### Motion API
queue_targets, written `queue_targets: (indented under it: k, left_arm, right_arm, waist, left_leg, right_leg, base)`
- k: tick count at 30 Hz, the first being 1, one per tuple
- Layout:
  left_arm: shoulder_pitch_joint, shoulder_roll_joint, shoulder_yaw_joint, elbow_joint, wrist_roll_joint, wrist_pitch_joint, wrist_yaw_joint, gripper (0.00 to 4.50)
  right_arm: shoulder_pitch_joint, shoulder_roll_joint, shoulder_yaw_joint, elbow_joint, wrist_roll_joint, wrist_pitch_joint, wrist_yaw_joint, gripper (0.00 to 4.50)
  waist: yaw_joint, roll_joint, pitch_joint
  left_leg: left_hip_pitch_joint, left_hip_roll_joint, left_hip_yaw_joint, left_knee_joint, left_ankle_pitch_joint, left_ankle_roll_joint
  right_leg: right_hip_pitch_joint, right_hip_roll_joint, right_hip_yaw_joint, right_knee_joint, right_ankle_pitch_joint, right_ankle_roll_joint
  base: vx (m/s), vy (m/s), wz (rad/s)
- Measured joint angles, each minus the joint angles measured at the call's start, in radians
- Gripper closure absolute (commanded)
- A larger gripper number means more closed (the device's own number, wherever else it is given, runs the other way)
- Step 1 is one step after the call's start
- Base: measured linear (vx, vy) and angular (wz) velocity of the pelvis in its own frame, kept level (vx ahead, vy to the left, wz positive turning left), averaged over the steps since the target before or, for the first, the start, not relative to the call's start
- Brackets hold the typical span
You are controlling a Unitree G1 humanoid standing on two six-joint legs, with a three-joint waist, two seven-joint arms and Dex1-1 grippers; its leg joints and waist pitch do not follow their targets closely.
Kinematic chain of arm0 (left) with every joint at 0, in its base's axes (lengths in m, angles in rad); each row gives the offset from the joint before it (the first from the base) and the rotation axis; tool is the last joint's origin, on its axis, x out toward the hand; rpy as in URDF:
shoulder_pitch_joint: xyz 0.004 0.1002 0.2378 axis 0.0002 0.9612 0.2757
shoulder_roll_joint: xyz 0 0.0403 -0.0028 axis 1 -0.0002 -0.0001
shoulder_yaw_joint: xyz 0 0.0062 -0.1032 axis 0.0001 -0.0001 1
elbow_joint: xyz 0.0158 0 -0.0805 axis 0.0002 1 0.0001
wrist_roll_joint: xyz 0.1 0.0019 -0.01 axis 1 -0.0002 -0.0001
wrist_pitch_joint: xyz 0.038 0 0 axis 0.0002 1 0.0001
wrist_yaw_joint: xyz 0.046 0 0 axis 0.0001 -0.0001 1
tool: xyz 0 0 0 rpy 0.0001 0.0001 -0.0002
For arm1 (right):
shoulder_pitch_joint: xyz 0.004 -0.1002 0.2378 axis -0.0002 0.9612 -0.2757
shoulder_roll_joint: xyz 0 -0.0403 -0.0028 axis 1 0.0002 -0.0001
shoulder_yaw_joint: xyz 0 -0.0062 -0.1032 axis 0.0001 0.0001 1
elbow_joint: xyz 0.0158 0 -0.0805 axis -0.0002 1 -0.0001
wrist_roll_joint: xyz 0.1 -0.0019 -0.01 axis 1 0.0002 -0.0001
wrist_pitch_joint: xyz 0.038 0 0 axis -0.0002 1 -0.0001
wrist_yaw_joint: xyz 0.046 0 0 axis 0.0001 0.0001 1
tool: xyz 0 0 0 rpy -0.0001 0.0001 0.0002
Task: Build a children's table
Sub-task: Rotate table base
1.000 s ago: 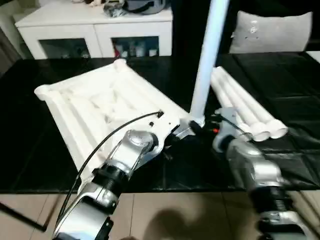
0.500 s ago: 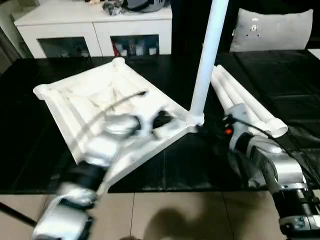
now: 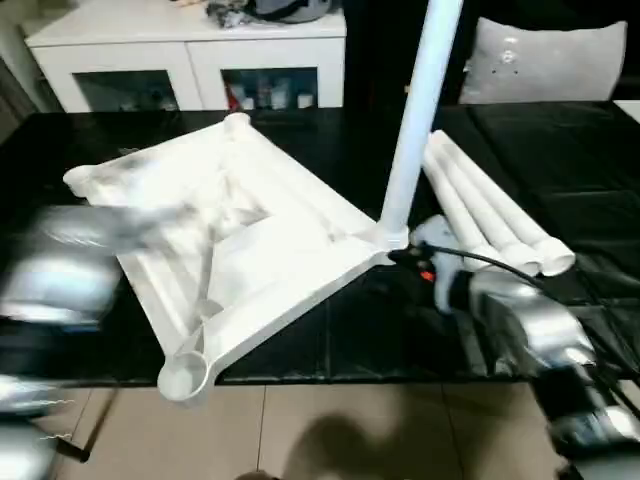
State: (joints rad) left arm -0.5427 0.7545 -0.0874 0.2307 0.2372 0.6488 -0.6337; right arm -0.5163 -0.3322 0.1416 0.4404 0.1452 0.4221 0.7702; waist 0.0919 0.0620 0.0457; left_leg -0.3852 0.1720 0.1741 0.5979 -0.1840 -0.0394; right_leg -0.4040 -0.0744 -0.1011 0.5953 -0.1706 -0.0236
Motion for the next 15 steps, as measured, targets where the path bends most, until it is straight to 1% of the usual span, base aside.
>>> queue_targets:
  k: [2,4,8,12,15]
  left_arm:
    - [0.020,0.004,-0.009,0.000,0.004,0.002,-0.020,4.44]
    - [0.037,0.005,-0.034,0.000,0.002,-0.004,-0.047,4.44]
    - [0.098,0.025,-0.098,-0.056,-0.009,0.015,-0.135,4.44]
    - [0.123,0.025,-0.133,-0.098,-0.040,0.044,-0.197,4.44]
    - [0.161,0.057,-0.182,-0.134,-0.039,0.042,-0.271,4.44]
  right_arm:
    - [-0.013,0.015,0.006,0.030,-0.005,-0.004,-0.016,0.00]
    - [-0.024,0.036,0.015,0.056,-0.015,-0.009,-0.031,0.00]
    - [-0.037,0.063,0.025,0.116,-0.037,-0.021,-0.042,0.00]
    - [-0.057,0.090,0.030,0.175,-0.051,-0.044,-0.062,0.00]
    - [-0.083,0.114,0.034,0.223,-0.063,-0.074,-0.082,0.00]
  waist:
    - [0.008,-0.001,0.001]
    - [0.010,-0.002,0.001]
    - [0.008,-0.002,0.001]
    - [0.005,-0.002,0.001]
    - [-0.004,-0.003,0.001]
  left_leg:
    - [0.000,0.000,0.000,0.001,0.000,0.000]
    - [0.000,0.000,0.000,0.001,0.000,0.000]
    - [0.000,0.000,0.000,0.001,0.000,0.000]
    - [0.001,0.000,0.000,0.001,0.000,-0.001]
    - [0.001,0.000,0.000,0.001,0.001,-0.001]
  right_leg:
    - [0.000,0.000,0.000,0.000,0.000,0.000]
    - [0.001,0.000,0.000,0.000,0.001,-0.001]
    - [0.001,0.000,0.000,0.001,0.001,-0.002]
    - [0.000,0.000,0.000,0.002,0.001,-0.002]
    - [0.000,0.000,0.000,0.002,0.002,-0.003]
  base:
    - [0.000,0.000,0.00]
    - [0.000,0.000,0.00]
    - [0.000,0.000,0.00]
    - [0.000,0.000,0.00]
    - [0.000,0.000,0.00]
